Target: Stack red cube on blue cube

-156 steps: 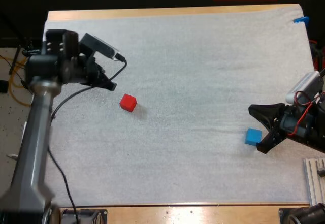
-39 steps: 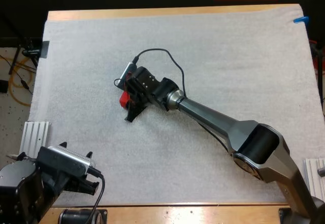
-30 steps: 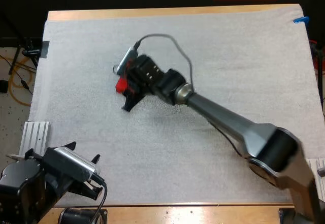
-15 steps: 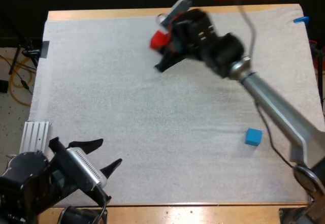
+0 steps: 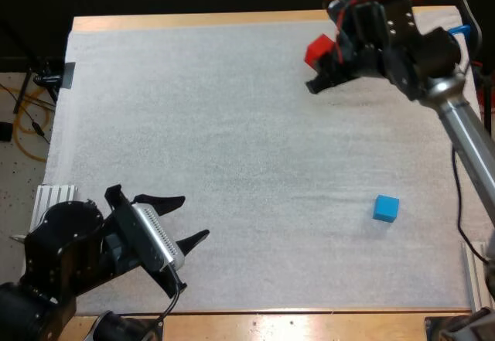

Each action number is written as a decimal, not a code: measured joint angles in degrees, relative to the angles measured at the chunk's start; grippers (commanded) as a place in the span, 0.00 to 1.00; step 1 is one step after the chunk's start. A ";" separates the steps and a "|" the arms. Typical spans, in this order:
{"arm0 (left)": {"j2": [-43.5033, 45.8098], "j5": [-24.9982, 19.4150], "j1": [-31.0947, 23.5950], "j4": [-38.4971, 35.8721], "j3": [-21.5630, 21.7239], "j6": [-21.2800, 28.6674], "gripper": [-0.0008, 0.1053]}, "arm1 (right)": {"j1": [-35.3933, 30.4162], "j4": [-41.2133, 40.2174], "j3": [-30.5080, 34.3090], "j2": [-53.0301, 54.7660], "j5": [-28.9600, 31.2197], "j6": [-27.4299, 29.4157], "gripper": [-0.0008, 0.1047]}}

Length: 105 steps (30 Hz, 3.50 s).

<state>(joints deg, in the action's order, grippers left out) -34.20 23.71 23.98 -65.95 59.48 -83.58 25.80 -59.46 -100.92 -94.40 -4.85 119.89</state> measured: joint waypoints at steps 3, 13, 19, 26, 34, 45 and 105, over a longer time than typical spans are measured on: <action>-0.62 0.00 0.00 0.14 0.00 0.00 0.54 | -0.12 -0.11 4.69 3.82 1.90 0.00 0.05; -0.60 0.00 0.00 0.14 0.00 0.00 0.54 | -0.26 4.89 27.04 20.10 6.09 -3.04 0.05; -0.60 0.00 0.00 0.14 0.00 0.00 0.54 | -0.26 5.77 38.76 28.37 8.57 -7.30 0.05; -0.60 0.00 0.00 0.14 0.00 0.00 0.54 | -0.26 6.46 48.03 35.92 10.66 -10.81 0.05; -0.60 0.00 0.00 0.14 0.00 0.00 0.54 | -0.26 10.80 57.83 41.54 14.46 -14.43 0.05; -0.60 0.00 0.00 0.14 0.00 0.00 0.54 | -0.26 17.37 67.84 42.11 14.97 -16.36 0.05; -1.59 0.00 0.00 0.06 -0.11 1.21 0.54 | -0.26 28.83 76.58 39.24 13.42 -14.48 0.38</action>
<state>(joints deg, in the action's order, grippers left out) -35.79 23.71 23.98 -65.89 59.37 -82.37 25.54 -30.63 -24.34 -55.16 8.57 105.41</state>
